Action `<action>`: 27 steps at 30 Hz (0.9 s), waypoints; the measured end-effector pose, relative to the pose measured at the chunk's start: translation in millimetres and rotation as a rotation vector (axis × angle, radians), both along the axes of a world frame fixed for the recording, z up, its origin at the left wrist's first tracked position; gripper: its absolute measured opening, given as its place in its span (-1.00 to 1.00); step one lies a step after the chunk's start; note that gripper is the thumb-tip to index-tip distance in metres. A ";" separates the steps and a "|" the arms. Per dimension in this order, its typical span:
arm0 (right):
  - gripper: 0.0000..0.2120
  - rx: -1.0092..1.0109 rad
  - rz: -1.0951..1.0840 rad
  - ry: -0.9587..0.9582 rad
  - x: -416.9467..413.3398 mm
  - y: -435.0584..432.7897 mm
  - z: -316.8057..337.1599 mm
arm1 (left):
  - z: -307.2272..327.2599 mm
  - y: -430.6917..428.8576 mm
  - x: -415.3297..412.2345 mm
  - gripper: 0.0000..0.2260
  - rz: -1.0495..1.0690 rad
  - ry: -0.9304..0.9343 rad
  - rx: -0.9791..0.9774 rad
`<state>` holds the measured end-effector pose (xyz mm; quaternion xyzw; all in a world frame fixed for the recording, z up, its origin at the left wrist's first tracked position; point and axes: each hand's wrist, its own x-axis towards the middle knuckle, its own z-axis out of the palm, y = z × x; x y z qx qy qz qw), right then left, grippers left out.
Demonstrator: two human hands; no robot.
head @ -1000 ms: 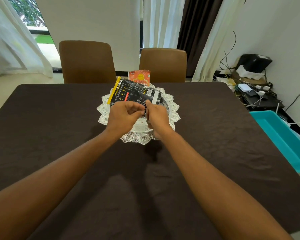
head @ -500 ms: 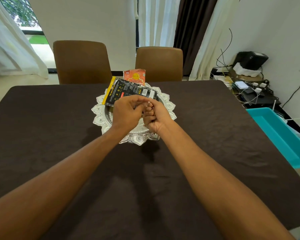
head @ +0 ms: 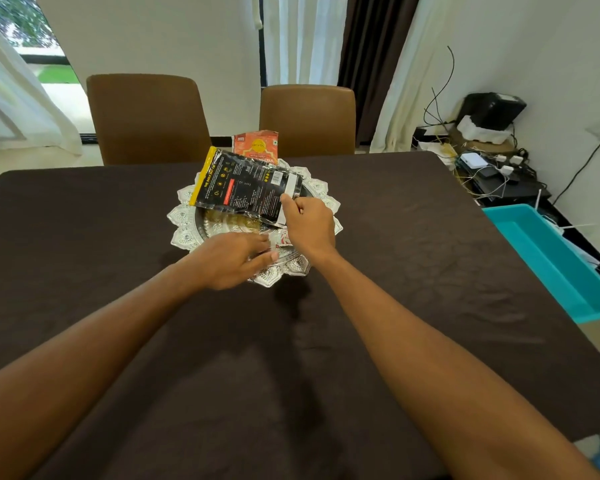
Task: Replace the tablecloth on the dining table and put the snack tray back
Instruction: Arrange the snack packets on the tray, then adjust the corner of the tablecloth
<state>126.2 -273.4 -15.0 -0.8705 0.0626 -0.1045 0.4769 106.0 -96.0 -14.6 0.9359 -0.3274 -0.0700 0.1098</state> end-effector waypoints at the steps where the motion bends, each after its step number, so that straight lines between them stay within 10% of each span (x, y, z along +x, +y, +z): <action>1: -0.47 -0.014 0.000 -0.010 0.1 1.1 -0.8 | 1.1 1.3 0.2 -0.39 -0.012 -0.019 0.013; 17: -0.45 -0.247 0.116 0.022 -4.0 11.9 6.3 | 24.1 7.1 -21.1 -0.77 0.127 0.032 -0.258; 27: -0.46 0.145 -0.033 0.058 -70.3 19.9 2.4 | 7.3 7.2 -56.2 -0.87 0.370 -0.160 -0.663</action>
